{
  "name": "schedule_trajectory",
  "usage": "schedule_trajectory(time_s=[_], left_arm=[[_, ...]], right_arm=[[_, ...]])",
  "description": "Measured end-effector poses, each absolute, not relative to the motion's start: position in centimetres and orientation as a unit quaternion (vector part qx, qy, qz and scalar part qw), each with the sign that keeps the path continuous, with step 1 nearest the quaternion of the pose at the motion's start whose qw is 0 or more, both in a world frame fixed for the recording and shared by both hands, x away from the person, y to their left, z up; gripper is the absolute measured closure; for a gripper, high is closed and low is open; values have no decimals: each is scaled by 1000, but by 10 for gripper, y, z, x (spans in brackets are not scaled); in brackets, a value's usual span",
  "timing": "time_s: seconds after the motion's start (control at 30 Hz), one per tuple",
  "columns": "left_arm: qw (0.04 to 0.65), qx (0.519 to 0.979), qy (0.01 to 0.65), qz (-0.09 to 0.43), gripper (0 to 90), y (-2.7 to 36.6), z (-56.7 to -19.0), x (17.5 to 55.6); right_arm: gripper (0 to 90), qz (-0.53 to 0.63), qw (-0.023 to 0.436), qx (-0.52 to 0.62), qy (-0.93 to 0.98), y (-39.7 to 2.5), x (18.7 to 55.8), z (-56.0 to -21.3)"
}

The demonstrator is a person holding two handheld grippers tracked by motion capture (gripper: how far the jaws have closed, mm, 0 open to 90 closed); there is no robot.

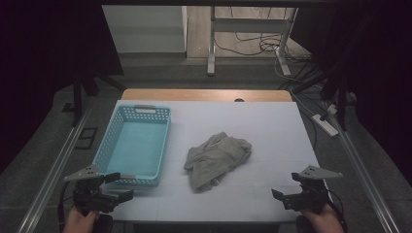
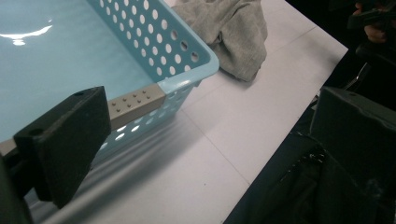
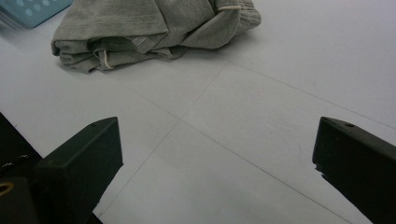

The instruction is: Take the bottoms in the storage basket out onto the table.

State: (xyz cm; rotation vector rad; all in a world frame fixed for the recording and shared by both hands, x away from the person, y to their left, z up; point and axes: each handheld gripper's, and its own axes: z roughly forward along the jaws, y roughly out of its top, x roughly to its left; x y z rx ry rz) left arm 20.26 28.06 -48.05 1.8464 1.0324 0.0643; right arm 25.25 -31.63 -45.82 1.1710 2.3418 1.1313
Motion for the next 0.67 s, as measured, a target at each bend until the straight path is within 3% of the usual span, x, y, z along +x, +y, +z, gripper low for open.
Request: schedule_trajectory(time_s=[0.67], left_arm=[[468,771,432,29,0,284,-480,195]], right_arm=[[19,388,150,400,816,-314,252,-458]])
